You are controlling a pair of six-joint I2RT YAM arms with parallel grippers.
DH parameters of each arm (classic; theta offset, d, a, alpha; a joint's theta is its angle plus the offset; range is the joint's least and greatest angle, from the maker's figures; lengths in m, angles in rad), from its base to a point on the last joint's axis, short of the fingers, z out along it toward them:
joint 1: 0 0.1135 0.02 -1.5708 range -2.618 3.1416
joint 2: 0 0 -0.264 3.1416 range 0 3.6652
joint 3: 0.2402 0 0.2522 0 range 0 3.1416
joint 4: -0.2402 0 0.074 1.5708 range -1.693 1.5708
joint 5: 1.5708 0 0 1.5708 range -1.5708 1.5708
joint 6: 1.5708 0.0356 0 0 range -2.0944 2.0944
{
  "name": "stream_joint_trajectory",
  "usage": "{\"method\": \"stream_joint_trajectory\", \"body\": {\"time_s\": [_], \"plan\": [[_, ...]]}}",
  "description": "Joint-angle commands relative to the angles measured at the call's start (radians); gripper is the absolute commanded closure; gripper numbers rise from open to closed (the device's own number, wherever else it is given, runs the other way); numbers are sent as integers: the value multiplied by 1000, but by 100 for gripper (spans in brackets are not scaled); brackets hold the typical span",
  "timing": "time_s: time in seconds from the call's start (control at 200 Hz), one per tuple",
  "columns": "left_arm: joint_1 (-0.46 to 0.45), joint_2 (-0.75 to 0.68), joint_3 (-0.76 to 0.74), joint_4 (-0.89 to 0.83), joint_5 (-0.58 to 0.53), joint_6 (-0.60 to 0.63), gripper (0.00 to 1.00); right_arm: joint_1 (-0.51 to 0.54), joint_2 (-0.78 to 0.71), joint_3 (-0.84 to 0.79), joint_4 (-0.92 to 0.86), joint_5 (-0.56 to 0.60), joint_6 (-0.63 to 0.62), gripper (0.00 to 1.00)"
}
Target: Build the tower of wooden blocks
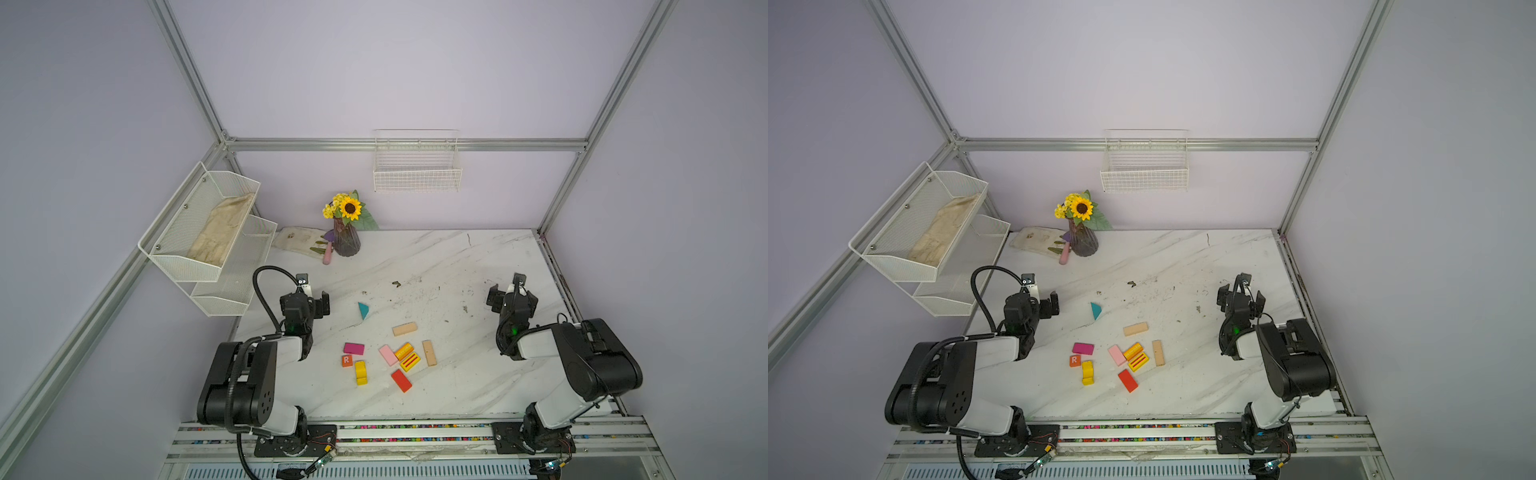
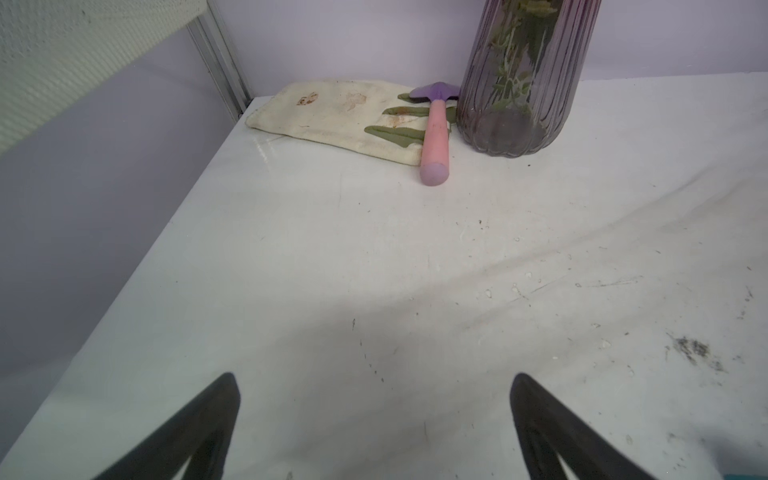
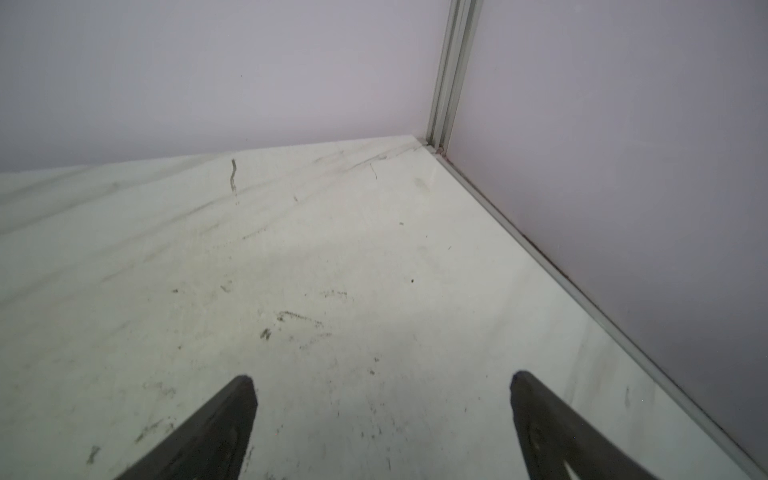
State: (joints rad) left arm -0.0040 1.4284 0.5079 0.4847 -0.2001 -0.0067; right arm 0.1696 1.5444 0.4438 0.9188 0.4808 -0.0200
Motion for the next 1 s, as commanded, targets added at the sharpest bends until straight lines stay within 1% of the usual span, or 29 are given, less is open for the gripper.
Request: {"method": "stream_joint_trajectory", "body": {"time_s": [0.0,0.04,0.07,0.125,0.15,0.175,0.205,0.26,0.28,0.32,0.345,0.385,0.435,0.475,0.51,0.545,0.575,0.61,0.655,0.69,0.72,0.755,0.79,0.835,0.9,0.945,0.995], "plan": [[-23,-149,206,-310,-40,-14,0,6,-144,112,-333,15,66,3],[-40,-192,187,-296,-68,-15,0,5,-166,139,-408,-11,111,3],[-50,-233,175,-295,-92,-19,0,6,-216,170,-483,-28,145,3],[-61,-316,157,-312,-97,-55,0,6,-277,262,-738,-56,263,3],[-62,-356,146,-319,-88,-93,0,5,-300,311,-854,-69,311,3],[-62,-396,141,-325,-78,-140,0,7,-322,320,-864,-59,329,3],[-62,-438,149,-366,-66,-198,0,8,-346,319,-864,-93,375,3],[-63,-518,167,-457,-63,-392,0,5,-393,342,-914,-146,449,3],[-64,-545,171,-491,-64,-460,0,4,-409,357,-929,-195,453,3],[-63,-594,170,-556,-63,-578,0,3,-440,386,-929,-328,431,3],[-63,-624,165,-593,-73,-627,0,6,-457,404,-929,-406,402,3],[-62,-675,141,-638,-117,-691,0,17,-474,431,-940,-499,407,3],[-55,-734,108,-719,-177,-806,0,31,-490,453,-1000,-515,429,3],[-27,-775,89,-768,-170,-867,0,39,-499,444,-1028,-510,437,3],[-2,-805,79,-773,-122,-871,0,43,-508,420,-1025,-520,426,3],[8,-831,71,-755,-72,-842,0,48,-518,382,-1009,-521,410,3],[9,-850,71,-741,-49,-808,0,53,-524,350,-1003,-487,450,3],[9,-872,70,-737,-32,-755,0,54,-522,319,-1001,-482,469,3],[7,-894,53,-737,-59,-720,0,73,-509,261,-927,-508,439,3],[8,-912,27,-740,-134,-756,0,99,-488,229,-883,-472,443,3],[11,-922,13,-760,-181,-812,0,104,-458,252,-915,-473,474,3],[13,-930,-2,-763,-209,-835,0,104,-412,300,-954,-513,438,4],[13,-931,-16,-733,-187,-824,0,131,-373,342,-975,-519,411,9],[14,-917,-24,-686,-113,-789,0,186,-336,362,-986,-471,401,10],[14,-874,4,-674,-24,-747,0,248,-292,365,-956,-465,378,12],[13,-842,30,-701,-4,-736,0,279,-256,386,-962,-460,359,15],[14,-809,49,-735,-12,-733,0,311,-213,415,-978,-453,333,16]]}}
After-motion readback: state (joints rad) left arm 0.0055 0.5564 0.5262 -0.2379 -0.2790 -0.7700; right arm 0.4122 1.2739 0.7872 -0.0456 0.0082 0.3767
